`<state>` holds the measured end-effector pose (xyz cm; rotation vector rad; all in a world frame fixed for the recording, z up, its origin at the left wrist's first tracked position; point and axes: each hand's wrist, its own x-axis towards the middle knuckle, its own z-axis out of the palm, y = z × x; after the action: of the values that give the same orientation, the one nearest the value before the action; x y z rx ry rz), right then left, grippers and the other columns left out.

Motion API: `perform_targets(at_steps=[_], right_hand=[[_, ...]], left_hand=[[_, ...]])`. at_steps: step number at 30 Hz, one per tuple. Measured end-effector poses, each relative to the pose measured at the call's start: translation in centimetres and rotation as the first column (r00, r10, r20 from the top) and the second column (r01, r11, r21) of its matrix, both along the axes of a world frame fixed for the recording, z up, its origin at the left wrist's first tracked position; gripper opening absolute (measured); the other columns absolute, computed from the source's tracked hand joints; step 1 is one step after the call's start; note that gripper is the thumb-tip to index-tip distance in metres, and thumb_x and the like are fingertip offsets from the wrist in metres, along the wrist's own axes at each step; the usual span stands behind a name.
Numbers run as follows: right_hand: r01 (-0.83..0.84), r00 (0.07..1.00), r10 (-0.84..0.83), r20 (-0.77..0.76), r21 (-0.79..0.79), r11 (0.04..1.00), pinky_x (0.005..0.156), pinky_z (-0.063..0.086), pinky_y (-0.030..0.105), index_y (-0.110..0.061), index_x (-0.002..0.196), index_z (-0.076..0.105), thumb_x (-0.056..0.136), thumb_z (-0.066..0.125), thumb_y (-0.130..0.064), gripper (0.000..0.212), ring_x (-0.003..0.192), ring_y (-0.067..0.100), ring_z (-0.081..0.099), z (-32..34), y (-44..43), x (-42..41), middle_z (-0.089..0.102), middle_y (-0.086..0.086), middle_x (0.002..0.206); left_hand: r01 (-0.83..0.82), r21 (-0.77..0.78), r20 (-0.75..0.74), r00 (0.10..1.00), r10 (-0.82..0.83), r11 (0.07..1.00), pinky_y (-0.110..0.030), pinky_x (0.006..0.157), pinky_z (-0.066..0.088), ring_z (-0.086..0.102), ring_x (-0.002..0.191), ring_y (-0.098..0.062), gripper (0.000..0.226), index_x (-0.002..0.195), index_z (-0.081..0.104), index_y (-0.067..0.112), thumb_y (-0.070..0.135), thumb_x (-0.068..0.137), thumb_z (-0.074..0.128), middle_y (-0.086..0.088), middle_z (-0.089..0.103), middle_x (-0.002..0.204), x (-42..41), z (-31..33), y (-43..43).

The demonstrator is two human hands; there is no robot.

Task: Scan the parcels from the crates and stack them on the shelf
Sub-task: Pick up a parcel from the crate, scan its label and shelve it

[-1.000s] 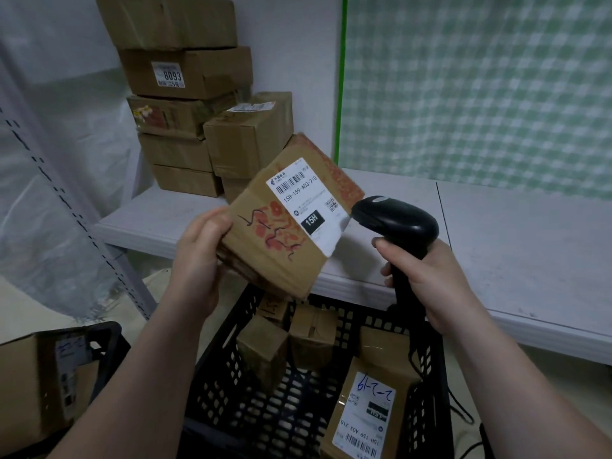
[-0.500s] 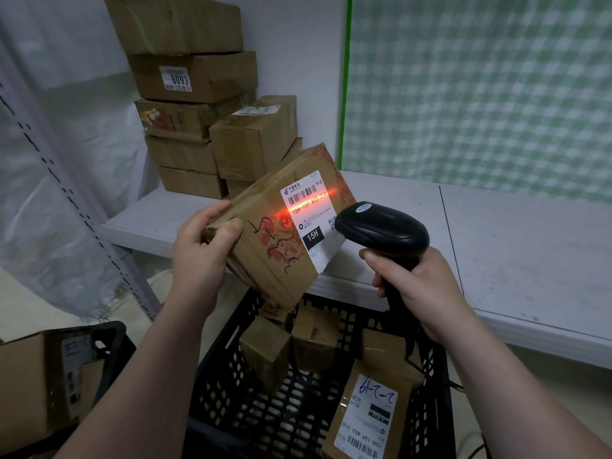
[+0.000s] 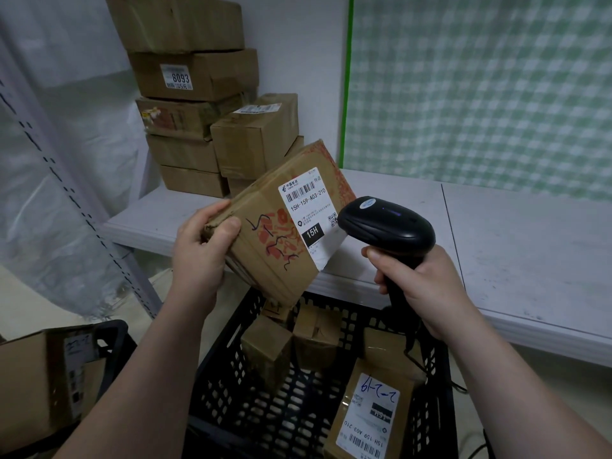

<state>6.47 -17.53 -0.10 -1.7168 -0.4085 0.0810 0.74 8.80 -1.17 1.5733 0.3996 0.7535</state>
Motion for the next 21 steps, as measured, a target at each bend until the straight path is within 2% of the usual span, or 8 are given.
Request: perform_targets(at_steps=[3,6,8,12,14,16,18,21], right_hand=[[-0.003,1.000,0.004,-0.010,0.015,1.000,0.055,0.050,0.023,-0.009,0.092,0.072,0.084,0.070,-0.017,0.011,0.055,0.013,0.061,0.0,0.1,-0.1,0.063,0.002,0.059],[0.007,1.000,-0.006,-0.028,0.031,0.999,0.057,0.052,0.027,-0.009,0.089,0.071,0.084,0.071,-0.017,0.009,0.057,0.015,0.061,-0.1,0.2,-0.1,0.063,0.003,0.060],[0.013,0.999,-0.011,-0.035,0.031,0.999,0.060,0.054,0.028,-0.012,0.090,0.071,0.084,0.072,-0.018,0.008,0.060,0.014,0.063,-0.1,0.2,-0.1,0.065,0.001,0.063],[0.012,0.998,-0.013,-0.065,-0.014,1.000,0.070,0.058,0.034,-0.016,0.098,0.069,0.084,0.072,-0.020,0.015,0.071,0.016,0.068,-0.3,0.0,-0.3,0.069,0.003,0.078],[0.001,0.996,-0.005,-0.093,-0.041,0.999,0.076,0.058,0.040,-0.016,0.101,0.068,0.084,0.071,-0.020,0.018,0.075,0.018,0.068,-0.4,0.0,-0.6,0.070,0.006,0.083],[-0.004,0.992,0.002,-0.128,-0.011,1.000,0.079,0.055,0.042,-0.014,0.101,0.067,0.084,0.068,-0.014,0.016,0.072,0.019,0.066,-0.2,0.2,-0.9,0.069,0.006,0.083],[0.012,0.985,-0.002,-0.175,0.060,0.998,0.080,0.054,0.043,-0.011,0.101,0.066,0.085,0.066,-0.006,0.017,0.071,0.018,0.063,0.1,0.5,-1.2,0.069,0.010,0.090],[0.022,0.976,0.003,-0.216,0.111,0.994,0.084,0.053,0.042,-0.014,0.101,0.065,0.085,0.064,-0.002,0.020,0.075,0.019,0.064,0.8,0.8,-1.5,0.070,0.010,0.099]], left_hand=[[0.011,-0.019,0.001,1.000,-0.011,1.000,-0.050,0.099,0.048,0.056,0.118,-0.028,0.046,0.106,0.070,0.039,0.053,0.062,0.067,-0.009,0.054,0.132,-0.2,0.2,0.0],[0.047,-0.075,-0.012,0.999,-0.048,0.996,-0.047,0.093,0.052,0.059,0.112,-0.025,0.041,0.098,0.066,0.048,0.051,0.057,0.068,-0.006,0.057,0.128,-0.7,0.7,-0.2],[0.083,-0.141,-0.037,0.995,-0.089,0.987,-0.048,0.091,0.053,0.060,0.107,-0.022,0.046,0.103,0.064,0.046,0.046,0.057,0.070,-0.003,0.059,0.125,-1.2,0.8,-0.1],[0.091,-0.259,-0.102,0.987,-0.121,0.962,-0.056,0.090,0.052,0.062,0.103,-0.021,0.036,0.110,0.061,0.043,0.034,0.076,0.071,-0.006,0.058,0.128,-1.8,0.4,0.2],[0.060,-0.317,-0.119,0.988,-0.103,0.946,-0.048,0.077,0.058,0.064,0.099,-0.019,0.029,0.112,0.060,0.035,0.028,0.085,0.067,-0.006,0.062,0.122,-1.9,0.3,-0.2],[0.049,-0.372,-0.127,0.987,-0.103,0.927,-0.039,0.066,0.056,0.064,0.102,-0.023,0.030,0.119,0.058,0.028,0.027,0.089,0.062,-0.006,0.063,0.118,-2.1,0.5,-0.7],[0.049,-0.405,-0.131,0.985,-0.111,0.913,-0.038,0.068,0.055,0.061,0.110,-0.027,0.032,0.122,0.057,0.025,0.030,0.090,0.059,-0.005,0.063,0.116,-2.2,1.1,-0.9],[0.055,-0.426,-0.139,0.982,-0.126,0.903,-0.042,0.072,0.055,0.060,0.105,-0.025,0.032,0.124,0.054,0.022,0.031,0.093,0.054,-0.002,0.062,0.107,-2.6,2.3,-0.9]])
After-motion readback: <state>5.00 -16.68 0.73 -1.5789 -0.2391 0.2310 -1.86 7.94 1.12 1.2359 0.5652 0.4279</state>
